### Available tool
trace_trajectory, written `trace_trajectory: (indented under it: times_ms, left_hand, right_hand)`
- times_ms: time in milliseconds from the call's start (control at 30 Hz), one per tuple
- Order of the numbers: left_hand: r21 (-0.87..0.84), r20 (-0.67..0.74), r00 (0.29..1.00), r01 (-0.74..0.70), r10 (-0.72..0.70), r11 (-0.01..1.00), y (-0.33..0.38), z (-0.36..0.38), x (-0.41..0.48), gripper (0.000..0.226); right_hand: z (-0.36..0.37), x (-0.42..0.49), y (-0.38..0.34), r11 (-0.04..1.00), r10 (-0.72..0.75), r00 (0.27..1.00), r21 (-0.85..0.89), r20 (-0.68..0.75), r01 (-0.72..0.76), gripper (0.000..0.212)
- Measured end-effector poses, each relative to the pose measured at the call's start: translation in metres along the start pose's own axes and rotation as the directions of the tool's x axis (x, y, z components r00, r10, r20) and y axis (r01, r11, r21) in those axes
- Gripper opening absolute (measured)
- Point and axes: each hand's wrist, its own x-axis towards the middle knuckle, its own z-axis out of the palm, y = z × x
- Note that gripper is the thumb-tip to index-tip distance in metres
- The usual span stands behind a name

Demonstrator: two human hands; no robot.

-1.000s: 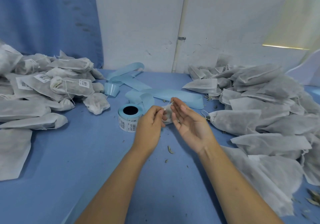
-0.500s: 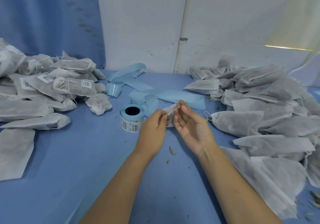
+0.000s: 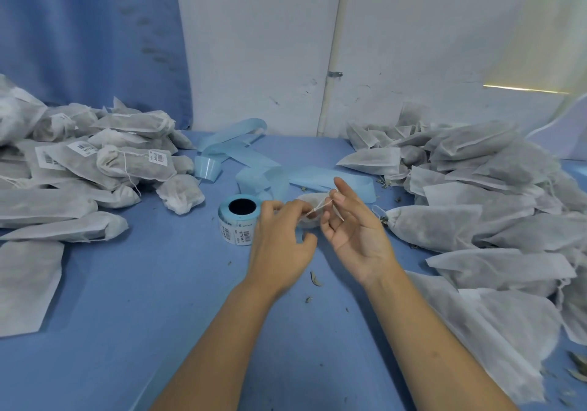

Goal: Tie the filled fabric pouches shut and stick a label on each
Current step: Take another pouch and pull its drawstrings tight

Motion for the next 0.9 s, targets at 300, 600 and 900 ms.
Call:
trace_trajectory:
  times_ms: [300,600,900]
  left_hand:
    - [0.019,-0.117,0.989,-0.090,0.091,0.996,0.004,-0.001,0.006,0.036]
    - [-0.352,-0.295,0.953,-0.043,-0.067,0.935,0.023,-0.012,0.014,0.022]
    - [-0.483,-0.422,0.869,0.026,-0.259,0.875,0.022,-0.013,0.020,0.032]
  right_hand:
    - [0.011,-0.003,0.001,0.989,0.035,0.982,0.132,0.185,-0.060,0.039]
    - [0.012,-0.001,-0.004,0.995,-0.082,0.997,0.056,0.009,0.081,0.036]
    - [0.011,0.001,0.010,0.882,-0.249,0.960,-0.440,-0.130,0.170,0.017]
